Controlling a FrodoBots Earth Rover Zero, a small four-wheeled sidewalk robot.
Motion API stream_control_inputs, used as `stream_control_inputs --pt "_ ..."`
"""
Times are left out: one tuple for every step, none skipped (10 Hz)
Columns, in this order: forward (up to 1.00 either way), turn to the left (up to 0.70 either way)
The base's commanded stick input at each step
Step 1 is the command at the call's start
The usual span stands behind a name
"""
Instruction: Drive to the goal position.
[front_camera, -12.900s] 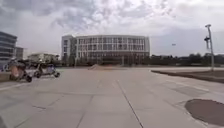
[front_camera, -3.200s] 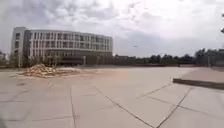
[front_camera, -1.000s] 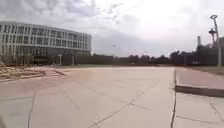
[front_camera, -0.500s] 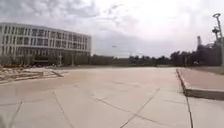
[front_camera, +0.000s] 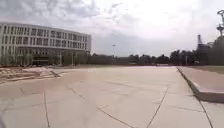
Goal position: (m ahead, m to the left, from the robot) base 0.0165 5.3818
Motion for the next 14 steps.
stream_control_inputs --pt "0.7 0.0" --pt "0.7 0.0" --pt "0.7 0.0" --pt "0.7 0.0" --pt "0.7 0.0" --pt "0.7 0.0" --pt "0.7 0.0" --pt "0.7 0.0" --pt "0.7 0.0" --pt "0.7 0.0" --pt "0.7 -0.02" --pt "0.7 -0.33" --pt "0.7 -0.34" --pt "0.7 -0.34"
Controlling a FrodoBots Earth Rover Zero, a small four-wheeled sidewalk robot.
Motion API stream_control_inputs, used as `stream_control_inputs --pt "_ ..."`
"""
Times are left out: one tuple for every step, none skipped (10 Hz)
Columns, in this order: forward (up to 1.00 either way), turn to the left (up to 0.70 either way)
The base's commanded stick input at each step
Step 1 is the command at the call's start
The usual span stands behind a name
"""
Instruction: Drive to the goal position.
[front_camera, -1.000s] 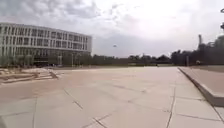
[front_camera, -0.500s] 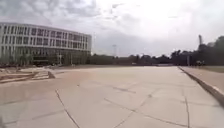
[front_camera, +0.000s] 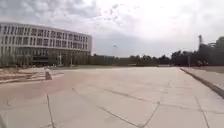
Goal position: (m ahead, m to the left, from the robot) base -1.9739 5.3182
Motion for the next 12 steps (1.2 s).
stream_control_inputs --pt "0.7 -0.22" --pt "0.7 -0.07" --pt "0.7 0.0" --pt "0.7 0.0" --pt "0.7 0.0" --pt "0.7 0.01" --pt "0.7 0.08" --pt "0.7 0.35" --pt "0.7 0.35" --pt "0.7 0.35" --pt "0.7 0.35" --pt "0.7 0.35"
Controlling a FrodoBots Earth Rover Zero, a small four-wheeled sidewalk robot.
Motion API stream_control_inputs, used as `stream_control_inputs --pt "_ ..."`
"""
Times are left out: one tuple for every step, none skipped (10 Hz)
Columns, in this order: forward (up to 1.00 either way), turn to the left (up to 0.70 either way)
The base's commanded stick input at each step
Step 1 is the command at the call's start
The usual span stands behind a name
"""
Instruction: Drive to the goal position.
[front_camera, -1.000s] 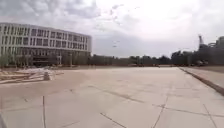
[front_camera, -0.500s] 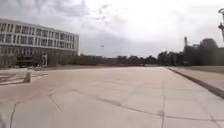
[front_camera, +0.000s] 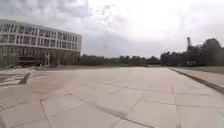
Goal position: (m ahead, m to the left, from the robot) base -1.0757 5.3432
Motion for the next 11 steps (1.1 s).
stream_control_inputs --pt "0.7 0.35" --pt "0.7 0.35" --pt "0.7 0.35" --pt "0.7 0.35" --pt "0.7 0.35" --pt "0.7 0.35" --pt "0.7 0.35" --pt "0.7 0.35" --pt "0.7 0.35" --pt "0.7 0.35" --pt "0.7 0.35"
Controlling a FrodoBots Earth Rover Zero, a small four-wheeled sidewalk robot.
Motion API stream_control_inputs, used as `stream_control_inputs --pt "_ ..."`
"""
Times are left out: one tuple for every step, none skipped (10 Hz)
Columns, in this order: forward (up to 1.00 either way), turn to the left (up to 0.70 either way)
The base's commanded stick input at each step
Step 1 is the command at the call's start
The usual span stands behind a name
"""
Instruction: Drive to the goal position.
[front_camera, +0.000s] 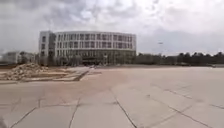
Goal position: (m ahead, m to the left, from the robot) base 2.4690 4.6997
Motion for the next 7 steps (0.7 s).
stream_control_inputs --pt "0.7 0.35" --pt "0.7 0.35" --pt "0.7 0.35" --pt "0.7 0.35" --pt "0.7 0.35" --pt "0.7 0.35" --pt "0.7 0.35"
